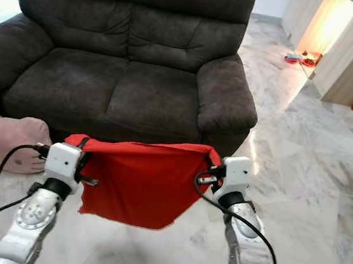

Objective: Move the pillow to the sofa from floor

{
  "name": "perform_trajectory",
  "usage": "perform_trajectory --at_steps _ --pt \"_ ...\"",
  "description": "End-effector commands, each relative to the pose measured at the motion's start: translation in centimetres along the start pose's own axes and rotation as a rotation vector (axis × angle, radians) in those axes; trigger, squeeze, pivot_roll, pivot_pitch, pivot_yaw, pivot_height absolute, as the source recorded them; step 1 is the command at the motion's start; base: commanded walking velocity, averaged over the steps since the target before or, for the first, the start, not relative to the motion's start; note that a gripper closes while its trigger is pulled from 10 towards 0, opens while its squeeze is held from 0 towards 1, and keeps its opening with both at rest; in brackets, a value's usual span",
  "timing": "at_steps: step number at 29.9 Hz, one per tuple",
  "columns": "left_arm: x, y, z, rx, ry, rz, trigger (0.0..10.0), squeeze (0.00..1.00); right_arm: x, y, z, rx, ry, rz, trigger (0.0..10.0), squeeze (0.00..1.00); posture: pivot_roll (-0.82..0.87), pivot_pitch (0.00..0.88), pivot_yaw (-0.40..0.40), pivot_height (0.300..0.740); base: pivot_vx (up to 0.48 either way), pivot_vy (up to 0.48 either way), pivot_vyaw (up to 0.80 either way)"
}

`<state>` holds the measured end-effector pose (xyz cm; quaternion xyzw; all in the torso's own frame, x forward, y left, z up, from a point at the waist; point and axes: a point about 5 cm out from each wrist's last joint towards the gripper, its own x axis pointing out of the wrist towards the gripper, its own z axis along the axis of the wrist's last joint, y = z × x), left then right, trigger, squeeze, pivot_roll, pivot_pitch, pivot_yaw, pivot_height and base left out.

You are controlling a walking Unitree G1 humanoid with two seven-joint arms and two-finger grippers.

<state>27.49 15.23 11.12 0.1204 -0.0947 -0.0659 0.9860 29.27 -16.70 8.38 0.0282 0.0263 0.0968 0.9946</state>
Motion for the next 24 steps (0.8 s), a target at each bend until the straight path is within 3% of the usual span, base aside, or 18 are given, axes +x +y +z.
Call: perform_trajectory --at_steps 1,5,24 --pt "1.0 0.6 3.0 0.028 -0.143 0.048 10.0 0.0 -0.3 -0.6 -0.2 -0.023 -0.006 -0.041 10.0 0.0 0.14 0.0 -0.088 0.74 0.0 0.0 0.0" --pt "1.1 0.7 2.9 0.02 -0.122 0.092 10.0 0.0 -0.9 0.9 -0.4 0.013 -0.037 -0.032 10.0 0.0 0.14 0.0 -0.083 0.74 0.0 0.0 0.0" --pt "1.4 1.0 3.4 0.053 -0.119 0.129 10.0 0.0 -1.0 1.2 1.0 0.033 -0.099 -0.045 10.0 0.0 0.14 0.0 -0.085 0.74 0.0 0.0 0.0"
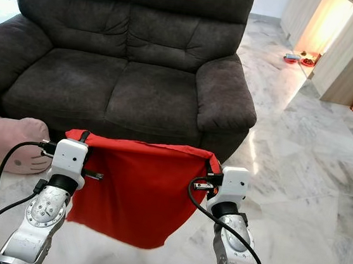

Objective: Move the pillow to the sofa from floor

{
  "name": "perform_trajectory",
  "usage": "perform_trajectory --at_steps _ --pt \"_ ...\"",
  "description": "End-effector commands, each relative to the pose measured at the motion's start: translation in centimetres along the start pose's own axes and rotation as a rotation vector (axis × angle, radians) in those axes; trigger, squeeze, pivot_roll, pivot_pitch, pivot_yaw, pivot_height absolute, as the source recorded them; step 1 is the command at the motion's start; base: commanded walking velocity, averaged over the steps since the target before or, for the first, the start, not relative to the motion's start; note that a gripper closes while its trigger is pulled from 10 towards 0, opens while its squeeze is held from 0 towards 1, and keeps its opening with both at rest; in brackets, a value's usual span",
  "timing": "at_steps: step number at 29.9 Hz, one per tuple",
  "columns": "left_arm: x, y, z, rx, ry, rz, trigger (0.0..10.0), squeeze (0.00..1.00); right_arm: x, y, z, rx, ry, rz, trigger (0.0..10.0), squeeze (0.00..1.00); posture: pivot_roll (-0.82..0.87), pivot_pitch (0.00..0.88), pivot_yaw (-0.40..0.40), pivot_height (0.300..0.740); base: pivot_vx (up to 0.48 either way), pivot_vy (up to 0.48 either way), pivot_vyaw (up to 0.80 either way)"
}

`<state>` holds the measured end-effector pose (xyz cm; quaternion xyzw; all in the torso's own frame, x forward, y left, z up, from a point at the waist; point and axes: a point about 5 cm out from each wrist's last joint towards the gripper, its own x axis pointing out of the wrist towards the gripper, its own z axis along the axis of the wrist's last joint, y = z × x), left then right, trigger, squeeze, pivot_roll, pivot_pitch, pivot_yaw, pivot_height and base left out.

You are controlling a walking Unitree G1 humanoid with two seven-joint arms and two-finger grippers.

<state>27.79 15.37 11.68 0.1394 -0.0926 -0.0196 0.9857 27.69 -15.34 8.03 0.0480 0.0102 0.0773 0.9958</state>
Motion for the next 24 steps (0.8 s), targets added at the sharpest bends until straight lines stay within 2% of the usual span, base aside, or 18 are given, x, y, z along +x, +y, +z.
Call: perform_trajectory --at_steps 1,3,15,20,24 --pt "1.01 0.74 2.93 0.001 -0.135 0.045 10.0 0.0 0.35 -0.26 1.49 -0.006 -0.059 0.002 10.0 0.0 0.14 0.0 -0.083 0.74 0.0 0.0 0.0" --pt "1.07 0.75 3.0 -0.007 -0.138 0.038 10.0 0.0 0.32 -0.03 1.49 0.002 -0.062 0.022 10.0 0.0 0.14 0.0 -0.082 0.74 0.0 0.0 0.0" --pt "1.12 0.85 3.2 0.007 -0.143 0.025 10.0 0.0 0.45 0.41 1.99 0.009 -0.082 0.061 10.0 0.0 0.14 0.01 -0.078 0.74 0.332 0.0 0.0" --pt "1.16 0.85 3.22 -0.001 -0.143 0.025 10.0 0.0 0.42 0.53 2.17 0.002 -0.094 0.069 10.0 0.0 0.14 0.012 -0.077 0.74 0.37 0.0 0.65" --pt "1.17 0.88 3.18 -0.004 -0.142 0.027 10.0 0.0 0.4 0.45 2.19 0.02 -0.095 0.071 10.0 0.0 0.14 0.013 -0.078 0.74 0.388 0.0 0.0"
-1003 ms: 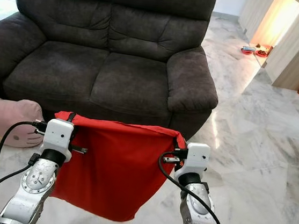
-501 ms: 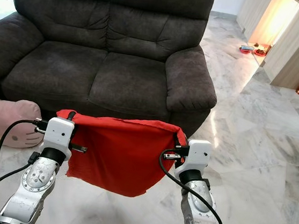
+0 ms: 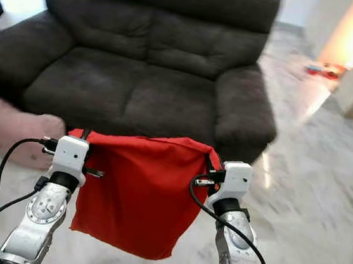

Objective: Move the pillow to the sofa from floor

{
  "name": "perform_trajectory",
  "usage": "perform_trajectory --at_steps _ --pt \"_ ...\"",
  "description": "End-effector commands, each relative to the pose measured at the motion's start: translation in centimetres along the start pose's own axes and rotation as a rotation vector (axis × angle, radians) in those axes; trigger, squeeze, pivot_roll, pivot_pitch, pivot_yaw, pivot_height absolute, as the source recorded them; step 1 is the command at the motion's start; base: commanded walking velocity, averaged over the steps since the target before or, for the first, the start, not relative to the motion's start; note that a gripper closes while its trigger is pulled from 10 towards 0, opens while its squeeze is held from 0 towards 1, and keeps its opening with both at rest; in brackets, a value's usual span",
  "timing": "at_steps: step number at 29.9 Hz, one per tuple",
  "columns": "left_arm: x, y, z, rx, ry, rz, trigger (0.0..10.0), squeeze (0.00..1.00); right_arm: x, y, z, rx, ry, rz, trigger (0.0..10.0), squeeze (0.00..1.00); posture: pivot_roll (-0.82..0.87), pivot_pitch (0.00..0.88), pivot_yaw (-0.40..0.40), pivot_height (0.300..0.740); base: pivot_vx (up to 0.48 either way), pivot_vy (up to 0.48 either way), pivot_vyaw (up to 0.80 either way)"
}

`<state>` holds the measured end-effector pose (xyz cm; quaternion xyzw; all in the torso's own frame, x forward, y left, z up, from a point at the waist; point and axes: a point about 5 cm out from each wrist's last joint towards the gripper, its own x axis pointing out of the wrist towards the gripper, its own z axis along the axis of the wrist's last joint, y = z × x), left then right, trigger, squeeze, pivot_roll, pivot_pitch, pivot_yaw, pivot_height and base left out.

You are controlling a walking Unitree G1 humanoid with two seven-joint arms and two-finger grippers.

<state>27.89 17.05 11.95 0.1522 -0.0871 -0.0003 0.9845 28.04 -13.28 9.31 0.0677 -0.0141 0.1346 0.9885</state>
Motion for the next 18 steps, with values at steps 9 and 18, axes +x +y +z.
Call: perform_trajectory --at_steps 9,18 --pt "1.05 -0.76 3.39 -0.041 -0.155 -0.006 10.0 0.0 -0.31 -1.64 1.2 -0.02 -0.041 -0.041 10.0 0.0 0.14 0.014 -0.08 0.74 0.389 0.0 0.0" --pt "0.99 -0.75 3.39 -0.042 -0.153 -0.005 10.0 0.0 -0.29 -1.69 1.15 -0.032 -0.034 -0.04 10.0 0.0 0.14 0.007 -0.082 0.74 0.385 0.0 0.0"
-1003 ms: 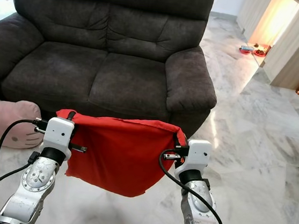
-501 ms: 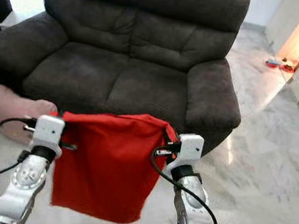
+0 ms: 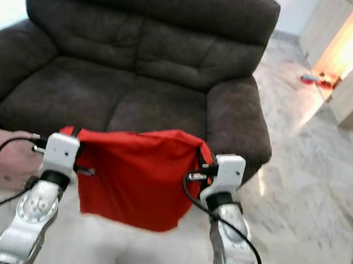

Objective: Move the pillow to the sofa from floor

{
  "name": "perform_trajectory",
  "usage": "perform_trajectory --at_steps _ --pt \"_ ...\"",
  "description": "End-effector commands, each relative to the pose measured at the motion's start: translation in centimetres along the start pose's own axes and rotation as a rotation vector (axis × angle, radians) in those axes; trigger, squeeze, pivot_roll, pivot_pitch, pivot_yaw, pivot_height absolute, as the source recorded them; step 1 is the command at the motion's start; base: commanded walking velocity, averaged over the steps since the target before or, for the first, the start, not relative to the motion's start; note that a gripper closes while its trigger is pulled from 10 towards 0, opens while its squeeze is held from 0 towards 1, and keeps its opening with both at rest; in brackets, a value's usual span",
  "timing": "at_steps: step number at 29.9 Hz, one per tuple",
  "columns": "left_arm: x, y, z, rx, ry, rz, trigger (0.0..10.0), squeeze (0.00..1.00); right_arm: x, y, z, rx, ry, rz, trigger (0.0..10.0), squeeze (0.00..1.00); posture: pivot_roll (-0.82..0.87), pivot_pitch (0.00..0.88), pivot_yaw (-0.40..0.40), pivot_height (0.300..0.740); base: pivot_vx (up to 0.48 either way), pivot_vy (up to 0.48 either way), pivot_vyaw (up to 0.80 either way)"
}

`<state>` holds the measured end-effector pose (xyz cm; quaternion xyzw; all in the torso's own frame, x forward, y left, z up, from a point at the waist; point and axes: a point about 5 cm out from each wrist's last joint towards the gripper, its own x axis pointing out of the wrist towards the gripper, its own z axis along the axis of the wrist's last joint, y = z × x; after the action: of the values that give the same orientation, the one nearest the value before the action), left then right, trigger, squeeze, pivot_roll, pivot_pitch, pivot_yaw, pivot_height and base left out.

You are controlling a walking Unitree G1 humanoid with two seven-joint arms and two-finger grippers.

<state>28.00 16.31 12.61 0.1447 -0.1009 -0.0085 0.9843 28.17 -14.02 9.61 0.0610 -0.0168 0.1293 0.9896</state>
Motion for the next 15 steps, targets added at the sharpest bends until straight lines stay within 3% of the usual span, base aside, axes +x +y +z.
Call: perform_trajectory --at_steps 1,4,10,15 --pt "0.8 -0.25 2.56 -0.025 -0.125 0.006 10.0 0.0 -0.23 -1.01 0.79 -0.024 -0.031 -0.029 10.0 0.0 0.14 0.007 -0.081 0.74 0.394 0.0 0.0" --pt "0.79 -0.27 2.56 -0.025 -0.126 0.004 10.0 0.0 -0.25 -1.05 0.9 -0.031 -0.038 -0.026 10.0 0.0 0.14 0.002 -0.08 0.74 0.389 0.0 0.14" --pt "0.8 -0.26 2.59 -0.024 -0.129 0.002 10.0 0.0 -0.3 -0.73 1.03 -0.032 -0.049 0.002 10.0 0.0 0.14 0.0 -0.078 0.74 0.392 0.0 0.79" --pt "0.9 -0.22 2.69 -0.022 -0.132 0.004 10.0 0.0 -0.12 -0.74 1.27 -0.019 -0.058 0.0 10.0 0.0 0.14 0.0 -0.079 0.74 0.392 0.0 0.0"
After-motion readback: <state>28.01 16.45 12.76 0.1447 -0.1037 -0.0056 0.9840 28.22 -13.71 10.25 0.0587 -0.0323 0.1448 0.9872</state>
